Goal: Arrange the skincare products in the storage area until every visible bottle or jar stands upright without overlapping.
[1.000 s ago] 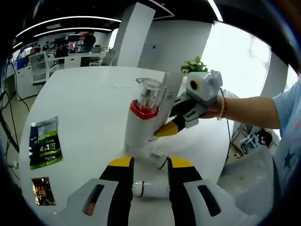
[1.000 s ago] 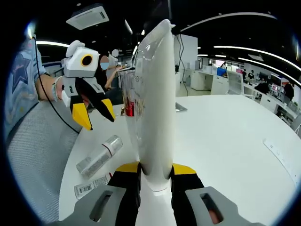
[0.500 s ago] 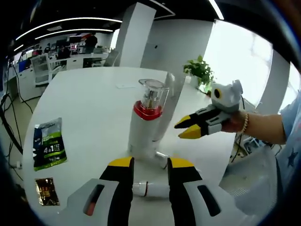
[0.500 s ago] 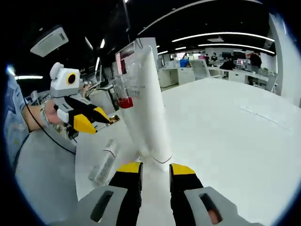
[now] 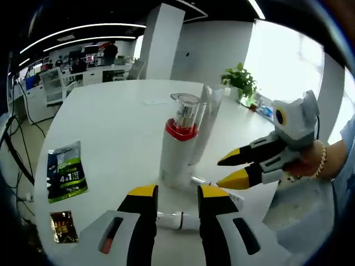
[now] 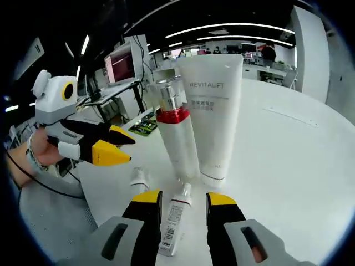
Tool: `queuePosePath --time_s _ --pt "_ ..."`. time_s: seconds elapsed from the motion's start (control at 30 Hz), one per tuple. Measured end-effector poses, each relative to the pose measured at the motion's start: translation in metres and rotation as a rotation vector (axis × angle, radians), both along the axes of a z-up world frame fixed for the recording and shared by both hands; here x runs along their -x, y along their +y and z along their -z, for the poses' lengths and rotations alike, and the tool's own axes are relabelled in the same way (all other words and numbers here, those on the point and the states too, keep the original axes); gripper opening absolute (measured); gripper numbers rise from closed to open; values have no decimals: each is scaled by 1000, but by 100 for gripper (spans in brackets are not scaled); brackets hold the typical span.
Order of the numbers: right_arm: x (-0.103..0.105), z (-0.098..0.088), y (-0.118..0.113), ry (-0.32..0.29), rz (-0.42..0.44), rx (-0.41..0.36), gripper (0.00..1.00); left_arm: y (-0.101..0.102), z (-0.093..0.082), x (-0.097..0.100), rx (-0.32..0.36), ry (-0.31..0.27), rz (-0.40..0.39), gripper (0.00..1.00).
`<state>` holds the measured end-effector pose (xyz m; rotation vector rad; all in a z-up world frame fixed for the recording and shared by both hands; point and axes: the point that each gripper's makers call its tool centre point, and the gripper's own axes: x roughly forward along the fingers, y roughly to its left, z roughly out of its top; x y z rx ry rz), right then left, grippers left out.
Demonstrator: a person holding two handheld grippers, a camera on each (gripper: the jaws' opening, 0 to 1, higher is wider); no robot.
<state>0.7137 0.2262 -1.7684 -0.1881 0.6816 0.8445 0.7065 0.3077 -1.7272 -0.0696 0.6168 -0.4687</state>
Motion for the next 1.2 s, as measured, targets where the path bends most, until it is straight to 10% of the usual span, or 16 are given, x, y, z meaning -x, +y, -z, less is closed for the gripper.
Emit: queuePosePath --time_s 0.7,1.03,1.2 --pt "11 51 -15 -21 -128 304 16 1 -1 -1 -18 -8 9 23" --pt "14 36 -13 126 -95 133 15 -2 3 3 70 60 11 29" --pt "14 5 -4 71 -136 -7 15 -13 -2 7 218 106 18 32"
